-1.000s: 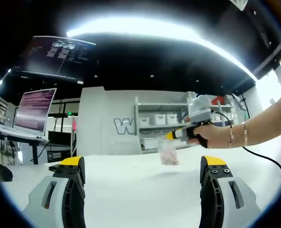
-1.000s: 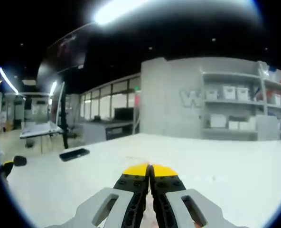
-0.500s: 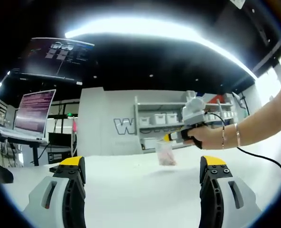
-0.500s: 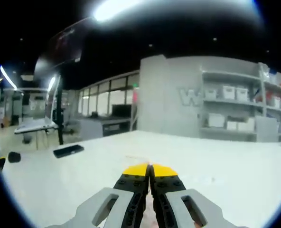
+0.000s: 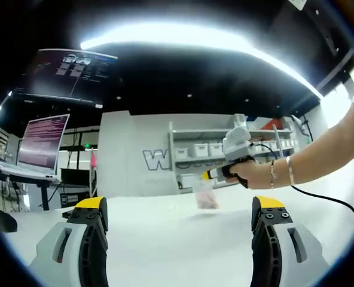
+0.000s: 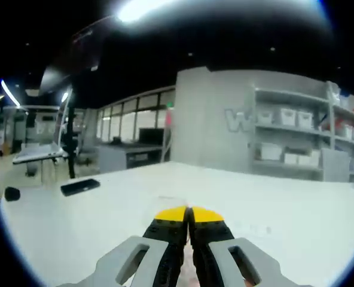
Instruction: Open the resealable bag by pulling the two sides of the seal apart until the entire bag opening is separated and visibly accessible.
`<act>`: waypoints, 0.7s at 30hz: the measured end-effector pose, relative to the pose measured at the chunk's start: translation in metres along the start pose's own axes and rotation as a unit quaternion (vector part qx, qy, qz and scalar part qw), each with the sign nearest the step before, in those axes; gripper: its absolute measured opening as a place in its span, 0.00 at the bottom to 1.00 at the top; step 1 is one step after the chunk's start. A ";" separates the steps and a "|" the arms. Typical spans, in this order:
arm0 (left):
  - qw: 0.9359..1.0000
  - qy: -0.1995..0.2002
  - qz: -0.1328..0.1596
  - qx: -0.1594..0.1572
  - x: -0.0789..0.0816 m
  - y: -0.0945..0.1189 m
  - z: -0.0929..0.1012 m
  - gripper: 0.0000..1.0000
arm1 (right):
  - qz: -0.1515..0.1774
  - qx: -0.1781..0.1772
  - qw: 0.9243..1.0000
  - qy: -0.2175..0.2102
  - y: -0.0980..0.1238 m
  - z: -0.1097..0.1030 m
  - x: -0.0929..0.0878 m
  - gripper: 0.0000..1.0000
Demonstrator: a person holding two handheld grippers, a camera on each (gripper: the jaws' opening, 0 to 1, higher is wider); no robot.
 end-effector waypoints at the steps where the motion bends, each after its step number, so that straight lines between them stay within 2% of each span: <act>1: 1.000 0.000 0.000 -0.001 0.000 0.000 0.000 0.99 | 0.000 -0.002 1.000 0.002 -0.002 0.001 0.001 0.00; 3: 1.000 0.000 0.000 -0.002 0.000 0.000 0.001 0.99 | 0.000 -0.004 1.000 0.006 0.002 0.001 0.001 0.00; 10: 1.000 0.001 0.000 -0.005 0.000 -0.001 0.002 0.99 | 0.001 -0.019 1.000 0.019 -0.007 0.011 0.004 0.00; 16: 1.000 0.003 0.001 -0.004 0.001 -0.001 0.002 0.99 | -0.011 -0.028 0.999 0.037 -0.013 0.014 -0.009 0.00; 21: 1.000 0.002 0.000 -0.007 0.000 -0.001 0.003 0.99 | -0.018 -0.014 0.999 0.042 -0.013 0.005 -0.021 0.00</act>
Point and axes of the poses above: the point that each gripper's makers call its tool centre point, and the gripper's own axes: y roughly backward along the fingers, z roughly to its right, x roughly out of its top, the point moved 2 cm from there along y, roughly backward along the fingers, and after that the axes turned 15 degrees about -y, right-handed, at the moved point
